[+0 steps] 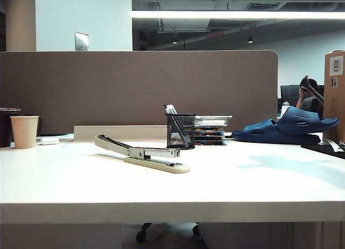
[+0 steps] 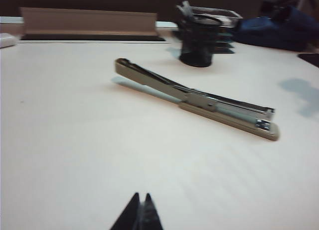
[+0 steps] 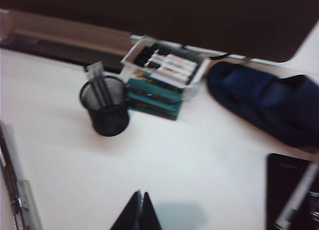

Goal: Pick up a set of staples and put them into the open stapler.

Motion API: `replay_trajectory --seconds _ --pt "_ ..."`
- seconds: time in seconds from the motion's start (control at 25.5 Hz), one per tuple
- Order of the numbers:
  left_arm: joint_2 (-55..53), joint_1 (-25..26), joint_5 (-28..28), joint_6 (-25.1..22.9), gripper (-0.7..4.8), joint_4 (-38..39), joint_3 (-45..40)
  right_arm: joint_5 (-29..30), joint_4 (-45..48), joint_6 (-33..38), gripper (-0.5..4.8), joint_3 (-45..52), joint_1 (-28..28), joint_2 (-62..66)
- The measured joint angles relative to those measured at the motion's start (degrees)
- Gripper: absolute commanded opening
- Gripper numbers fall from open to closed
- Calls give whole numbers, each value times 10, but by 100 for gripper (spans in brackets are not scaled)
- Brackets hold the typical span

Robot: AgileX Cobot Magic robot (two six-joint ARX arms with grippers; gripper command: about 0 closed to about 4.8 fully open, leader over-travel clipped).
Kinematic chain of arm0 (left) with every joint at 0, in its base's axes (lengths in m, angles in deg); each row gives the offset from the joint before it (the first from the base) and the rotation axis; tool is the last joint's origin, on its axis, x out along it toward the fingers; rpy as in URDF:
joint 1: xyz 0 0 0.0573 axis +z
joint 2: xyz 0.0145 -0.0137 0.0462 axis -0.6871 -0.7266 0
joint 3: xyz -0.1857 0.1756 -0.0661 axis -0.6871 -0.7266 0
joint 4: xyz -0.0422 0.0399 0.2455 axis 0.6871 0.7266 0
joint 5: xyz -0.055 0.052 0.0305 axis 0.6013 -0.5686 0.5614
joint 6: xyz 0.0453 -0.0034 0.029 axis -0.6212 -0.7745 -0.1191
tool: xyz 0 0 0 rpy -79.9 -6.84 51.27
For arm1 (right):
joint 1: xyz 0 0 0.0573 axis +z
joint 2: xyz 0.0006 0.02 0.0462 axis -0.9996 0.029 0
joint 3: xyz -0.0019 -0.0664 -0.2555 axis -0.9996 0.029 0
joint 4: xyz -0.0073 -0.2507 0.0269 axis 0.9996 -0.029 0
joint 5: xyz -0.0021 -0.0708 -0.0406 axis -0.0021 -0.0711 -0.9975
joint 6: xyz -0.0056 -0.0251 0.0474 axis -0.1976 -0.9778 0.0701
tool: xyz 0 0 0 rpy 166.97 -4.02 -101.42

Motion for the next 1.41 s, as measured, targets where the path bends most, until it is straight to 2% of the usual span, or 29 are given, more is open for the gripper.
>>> replay_trajectory --seconds 0.16,0.23,0.39,0.55,0.74,0.86,1.06,1.25,1.41 --pt "0 0 -44 0 -6 0 0 0 -26 -14 -6 0 -51 -57" --pt "0 0 -67 0 -6 0 0 3 -37 -19 -6 19 -101 -105" --pt "0 0 -70 0 -6 0 0 18 -36 -19 -6 72 -143 -172" --pt "0 0 -71 0 -6 -1 0 33 -17 -19 -6 168 -173 -245" --pt "0 0 -71 0 -6 -13 0 78 13 -14 -6 283 -183 -332" --pt "0 0 -71 0 -6 -20 0 116 63 3 -6 398 -179 -424" --pt "0 0 -71 0 -6 -23 0 118 87 17 -6 487 -182 -513" --pt "0 0 -71 0 -6 -29 0 120 153 17 -6 643 -181 -629" --pt "0 0 -71 0 -6 -33 0 120 182 21 -6 697 -181 -675"
